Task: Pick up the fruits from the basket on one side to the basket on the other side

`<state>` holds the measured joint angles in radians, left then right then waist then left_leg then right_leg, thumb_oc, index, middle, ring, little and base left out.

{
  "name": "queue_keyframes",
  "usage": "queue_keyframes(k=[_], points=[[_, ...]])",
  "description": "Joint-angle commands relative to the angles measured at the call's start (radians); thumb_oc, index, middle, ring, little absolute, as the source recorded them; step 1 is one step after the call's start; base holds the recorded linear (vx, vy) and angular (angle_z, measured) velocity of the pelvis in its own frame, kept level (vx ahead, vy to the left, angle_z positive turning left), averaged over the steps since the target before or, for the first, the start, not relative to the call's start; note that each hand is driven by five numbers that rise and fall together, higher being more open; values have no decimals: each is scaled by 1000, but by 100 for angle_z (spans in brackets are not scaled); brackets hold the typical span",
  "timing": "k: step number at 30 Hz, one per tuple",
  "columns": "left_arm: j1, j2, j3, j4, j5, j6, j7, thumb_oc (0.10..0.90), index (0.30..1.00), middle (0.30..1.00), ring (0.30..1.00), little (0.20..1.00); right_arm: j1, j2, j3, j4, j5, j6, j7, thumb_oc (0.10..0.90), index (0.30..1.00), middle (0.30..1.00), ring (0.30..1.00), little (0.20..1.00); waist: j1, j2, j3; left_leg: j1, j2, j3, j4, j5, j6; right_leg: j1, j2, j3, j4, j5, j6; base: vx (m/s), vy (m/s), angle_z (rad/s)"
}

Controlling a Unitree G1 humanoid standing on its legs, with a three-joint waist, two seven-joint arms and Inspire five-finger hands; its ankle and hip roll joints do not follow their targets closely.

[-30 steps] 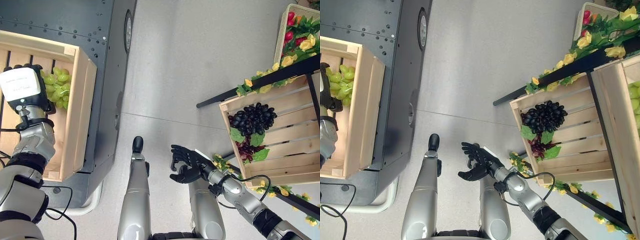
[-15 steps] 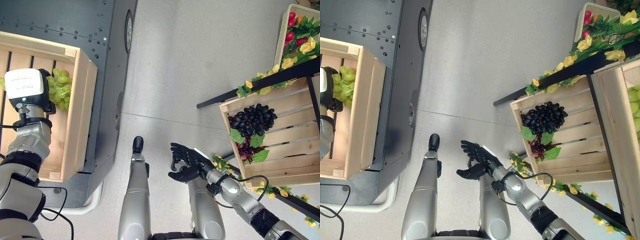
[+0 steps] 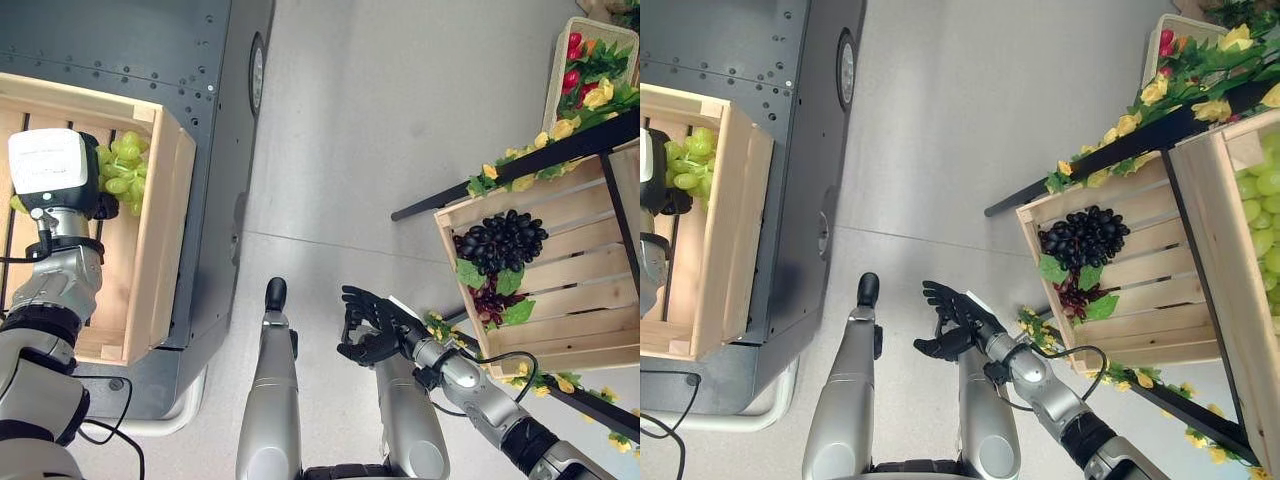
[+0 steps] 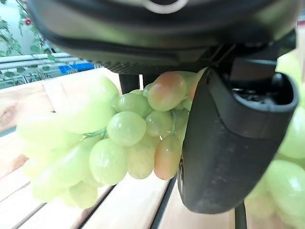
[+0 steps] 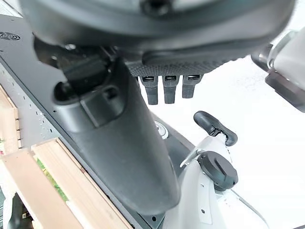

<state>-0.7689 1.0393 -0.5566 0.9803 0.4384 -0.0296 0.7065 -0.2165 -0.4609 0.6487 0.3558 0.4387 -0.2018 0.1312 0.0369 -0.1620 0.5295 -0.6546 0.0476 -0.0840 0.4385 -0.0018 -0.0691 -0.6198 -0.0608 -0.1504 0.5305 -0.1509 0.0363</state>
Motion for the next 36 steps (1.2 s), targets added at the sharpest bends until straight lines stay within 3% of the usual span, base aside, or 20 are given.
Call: queue_keyframes(k=[1,12,20,25,31,36], points=[[-37,53,127,-72,28,-37,139,400,300,300,300,300,55,-31,-13,-103,9,-86,-23,800,900,900,900,900,7,43,-9,31,-85,131,-13,-26,108,100,58,-45,-97,55,-49,4,-67,0],[215,81,320,-246,101,-40,209,400,300,300,300,300,100,-13,-74,-113,5,-96,-22,800,900,900,900,900,57,63,-13,209,-111,85,-94,-15,91,312,49,-73,-200,44,-51,10,-83,3],[481,136,433,-480,147,-35,114,400,300,300,300,300,151,-25,-142,-188,13,-95,-30,800,900,900,900,900,81,113,-144,357,-122,20,-248,25,74,482,42,-83,-361,68,-37,66,-64,6],[566,151,482,-601,220,-55,18,400,300,300,300,300,166,-30,-173,-246,29,-87,-42,800,900,900,900,900,85,150,-228,437,-116,-17,-365,76,58,562,29,-75,-460,110,-16,83,-47,8],[569,235,454,-765,304,-80,-140,400,300,300,300,300,142,-59,-161,-304,43,-44,-31,800,900,900,900,900,85,191,-313,495,-110,-41,-463,119,44,601,10,-69,-524,145,2,47,-34,7],[490,308,402,-885,317,-89,-219,400,300,300,300,300,109,-86,-136,-365,69,-3,-68,800,900,900,900,900,84,203,-365,533,-105,-48,-503,128,43,626,0,-63,-565,166,11,13,-42,7]])
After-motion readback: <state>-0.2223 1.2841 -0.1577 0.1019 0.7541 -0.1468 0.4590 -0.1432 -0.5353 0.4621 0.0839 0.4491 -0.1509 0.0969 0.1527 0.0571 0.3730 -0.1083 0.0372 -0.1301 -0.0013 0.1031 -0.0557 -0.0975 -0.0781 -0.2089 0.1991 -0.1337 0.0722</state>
